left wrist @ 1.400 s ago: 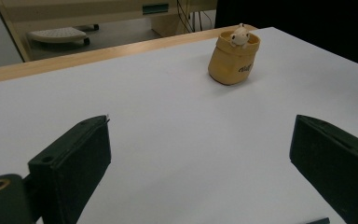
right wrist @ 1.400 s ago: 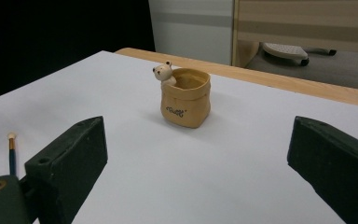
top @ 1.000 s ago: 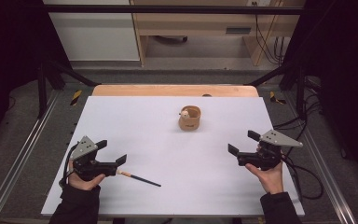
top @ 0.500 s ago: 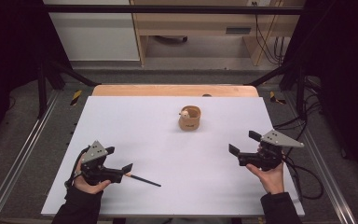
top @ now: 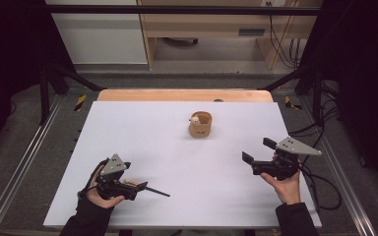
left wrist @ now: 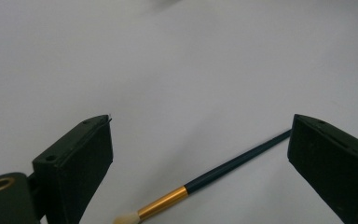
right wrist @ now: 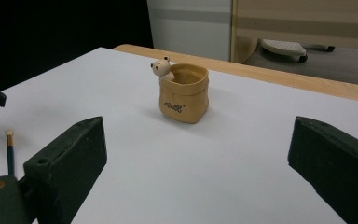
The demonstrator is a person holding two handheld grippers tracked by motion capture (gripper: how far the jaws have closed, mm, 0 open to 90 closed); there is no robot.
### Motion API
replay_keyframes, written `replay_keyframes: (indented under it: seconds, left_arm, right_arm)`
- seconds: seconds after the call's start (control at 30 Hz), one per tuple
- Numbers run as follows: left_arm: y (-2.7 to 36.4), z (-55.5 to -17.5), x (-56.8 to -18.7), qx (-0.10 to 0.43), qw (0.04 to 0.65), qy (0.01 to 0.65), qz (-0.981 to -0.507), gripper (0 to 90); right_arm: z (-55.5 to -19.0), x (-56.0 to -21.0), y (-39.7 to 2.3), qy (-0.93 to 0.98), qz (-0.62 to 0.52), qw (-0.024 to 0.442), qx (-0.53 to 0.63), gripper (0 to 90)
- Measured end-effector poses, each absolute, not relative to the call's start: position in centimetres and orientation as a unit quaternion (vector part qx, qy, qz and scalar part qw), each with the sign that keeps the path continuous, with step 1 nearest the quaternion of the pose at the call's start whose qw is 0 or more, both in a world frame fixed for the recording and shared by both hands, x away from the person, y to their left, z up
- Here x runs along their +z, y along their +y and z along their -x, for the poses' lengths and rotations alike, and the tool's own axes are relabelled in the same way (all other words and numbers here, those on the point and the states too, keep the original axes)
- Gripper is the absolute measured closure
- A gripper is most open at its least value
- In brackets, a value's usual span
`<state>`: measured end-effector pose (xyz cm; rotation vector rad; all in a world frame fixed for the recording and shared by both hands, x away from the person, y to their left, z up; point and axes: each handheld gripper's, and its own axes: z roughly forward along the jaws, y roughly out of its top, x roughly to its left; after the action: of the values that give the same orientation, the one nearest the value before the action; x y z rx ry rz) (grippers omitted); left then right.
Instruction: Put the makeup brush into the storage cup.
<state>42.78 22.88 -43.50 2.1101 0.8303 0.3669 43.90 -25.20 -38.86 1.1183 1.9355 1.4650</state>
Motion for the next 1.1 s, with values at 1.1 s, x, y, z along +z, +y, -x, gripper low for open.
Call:
replay_keyframes:
  seconds: [1.1]
  left_arm:
    - [20.0, -43.1, -47.1, 0.095, 0.319, 0.272, -0.903, 33.8]
  right_arm:
    - [-44.1, -39.1, -25.0, 0.707, -0.410, 0.229, 0.528, 4.8]
